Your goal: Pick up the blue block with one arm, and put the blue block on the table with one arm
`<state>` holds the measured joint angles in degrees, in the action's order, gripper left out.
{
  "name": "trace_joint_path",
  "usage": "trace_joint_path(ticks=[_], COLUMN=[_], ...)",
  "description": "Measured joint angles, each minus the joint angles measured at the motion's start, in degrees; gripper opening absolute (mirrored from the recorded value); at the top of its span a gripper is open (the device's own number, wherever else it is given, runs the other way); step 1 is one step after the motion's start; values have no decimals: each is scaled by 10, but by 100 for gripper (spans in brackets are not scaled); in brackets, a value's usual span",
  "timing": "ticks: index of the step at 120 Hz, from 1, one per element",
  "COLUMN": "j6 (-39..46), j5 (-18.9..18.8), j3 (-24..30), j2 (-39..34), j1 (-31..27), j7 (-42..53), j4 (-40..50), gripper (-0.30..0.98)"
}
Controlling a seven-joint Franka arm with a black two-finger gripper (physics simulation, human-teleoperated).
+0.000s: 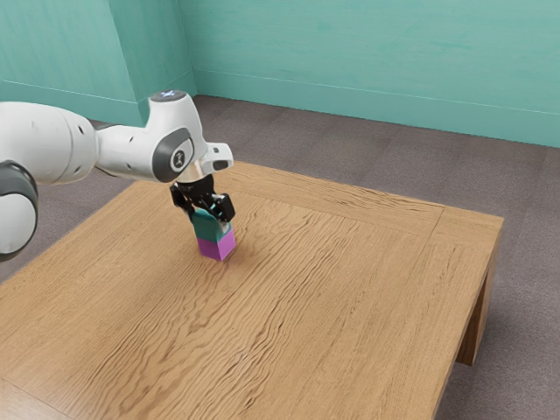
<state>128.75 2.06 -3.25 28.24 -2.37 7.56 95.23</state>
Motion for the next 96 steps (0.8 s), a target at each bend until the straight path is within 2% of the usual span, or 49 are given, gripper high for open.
trace_joint_path(ticks=[51,82,96], j6=[0,0,0], j5=[0,0,-3], j3=[0,0,-1], j2=[19,17,1], j1=[-1,0,0], j7=[10,10,9], j4=[-17,-17,-15], gripper=[68,43,38])
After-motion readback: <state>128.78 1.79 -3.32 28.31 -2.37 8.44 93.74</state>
